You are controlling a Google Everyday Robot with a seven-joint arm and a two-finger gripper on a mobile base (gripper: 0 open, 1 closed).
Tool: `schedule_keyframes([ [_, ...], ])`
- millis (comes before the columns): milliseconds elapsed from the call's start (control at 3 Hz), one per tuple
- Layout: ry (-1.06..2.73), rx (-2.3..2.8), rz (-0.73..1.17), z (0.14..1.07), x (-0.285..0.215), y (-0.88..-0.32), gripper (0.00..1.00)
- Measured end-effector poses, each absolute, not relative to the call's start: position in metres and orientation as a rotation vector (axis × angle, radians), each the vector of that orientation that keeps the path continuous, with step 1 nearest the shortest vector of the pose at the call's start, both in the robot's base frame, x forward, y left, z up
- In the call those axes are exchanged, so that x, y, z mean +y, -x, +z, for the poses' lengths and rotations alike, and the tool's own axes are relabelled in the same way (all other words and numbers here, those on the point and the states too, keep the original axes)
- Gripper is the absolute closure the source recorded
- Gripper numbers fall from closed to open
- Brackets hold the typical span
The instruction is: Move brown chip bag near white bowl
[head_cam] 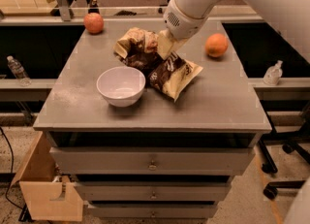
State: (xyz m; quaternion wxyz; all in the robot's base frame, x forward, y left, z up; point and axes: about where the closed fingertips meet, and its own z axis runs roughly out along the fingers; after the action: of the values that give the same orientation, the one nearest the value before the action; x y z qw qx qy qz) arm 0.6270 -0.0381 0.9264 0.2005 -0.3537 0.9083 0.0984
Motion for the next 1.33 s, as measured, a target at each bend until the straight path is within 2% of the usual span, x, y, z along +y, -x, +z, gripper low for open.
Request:
schedule_keyframes([
  [1000, 0.996, 2.537, 0.276, 0.9257, -0.0351, -0.6260, 0.18],
  [1333, 0.999, 2.536, 0.276, 0.9254, -0.0341, -0.6256, 0.00],
])
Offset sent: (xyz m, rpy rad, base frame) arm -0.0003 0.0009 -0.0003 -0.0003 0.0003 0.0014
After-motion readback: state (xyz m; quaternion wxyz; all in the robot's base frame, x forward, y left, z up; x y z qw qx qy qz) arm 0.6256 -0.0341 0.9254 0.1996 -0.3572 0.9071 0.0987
